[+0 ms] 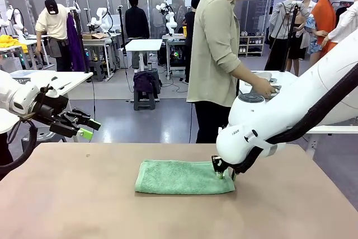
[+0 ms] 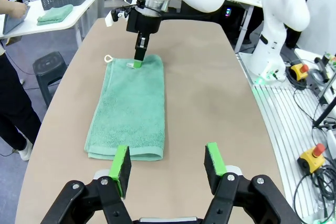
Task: Fold the towels and place them in the basket.
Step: When a person lays out a Towel with hook on the table, fold it in half twice.
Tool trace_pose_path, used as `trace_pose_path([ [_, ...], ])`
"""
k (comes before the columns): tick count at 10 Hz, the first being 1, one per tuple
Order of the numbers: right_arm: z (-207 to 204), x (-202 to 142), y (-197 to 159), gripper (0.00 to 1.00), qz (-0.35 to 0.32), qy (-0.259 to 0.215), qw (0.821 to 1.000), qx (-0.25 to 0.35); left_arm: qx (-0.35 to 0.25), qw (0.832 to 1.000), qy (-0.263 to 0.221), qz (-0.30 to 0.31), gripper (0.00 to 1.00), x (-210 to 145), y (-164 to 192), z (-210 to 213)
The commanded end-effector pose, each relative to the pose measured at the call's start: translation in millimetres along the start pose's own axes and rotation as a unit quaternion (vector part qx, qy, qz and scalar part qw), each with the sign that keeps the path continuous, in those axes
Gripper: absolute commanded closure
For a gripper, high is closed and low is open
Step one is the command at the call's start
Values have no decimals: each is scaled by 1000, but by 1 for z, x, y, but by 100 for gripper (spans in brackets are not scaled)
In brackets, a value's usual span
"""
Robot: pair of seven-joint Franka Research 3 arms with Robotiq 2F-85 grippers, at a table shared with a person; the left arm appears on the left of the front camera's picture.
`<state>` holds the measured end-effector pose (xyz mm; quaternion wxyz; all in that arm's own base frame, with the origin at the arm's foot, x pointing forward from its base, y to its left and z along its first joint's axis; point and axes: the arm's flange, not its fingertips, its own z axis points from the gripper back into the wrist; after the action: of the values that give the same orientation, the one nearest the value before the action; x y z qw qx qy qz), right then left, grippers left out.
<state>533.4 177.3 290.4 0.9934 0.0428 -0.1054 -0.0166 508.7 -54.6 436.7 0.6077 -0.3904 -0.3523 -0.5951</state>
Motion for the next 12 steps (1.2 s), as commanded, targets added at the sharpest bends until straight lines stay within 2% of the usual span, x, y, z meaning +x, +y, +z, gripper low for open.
trace_pose_path([
  [1, -14, -3, 2, 73, 4, 2, 1000, 24, 1, 1000, -1, -2, 28, 2, -2, 1],
  [2, -15, -4, 2, 93, 3, 4, 1000, 24, 1, 1000, -1, -2, 28, 2, -2, 1],
  [3, -15, -4, 3, 77, 3, 7, 1000, 24, 1, 1000, -1, -2, 28, 2, -2, 1],
  [4, -14, -4, 3, 100, 3, 9, 1000, 24, 1, 1000, -1, -2, 28, 2, -2, 1],
  [5, -15, -4, 4, 97, 4, 12, 1000, 24, 1, 1000, -1, -2, 28, 2, -2, 1],
  [6, -15, -4, 4, 100, 4, 20, 1000, 22, 1, 1000, -1, -2, 28, 2, -2, 1],
  [9, -6, -2, 1, 100, 12, 25, 999, 29, 1, 1000, -1, -2, 28, 2, -2, 1],
  [12, 45, 13, 21, 100, 51, 7, 999, 12, 1, 1000, -1, -2, 28, 2, -2, 1],
])
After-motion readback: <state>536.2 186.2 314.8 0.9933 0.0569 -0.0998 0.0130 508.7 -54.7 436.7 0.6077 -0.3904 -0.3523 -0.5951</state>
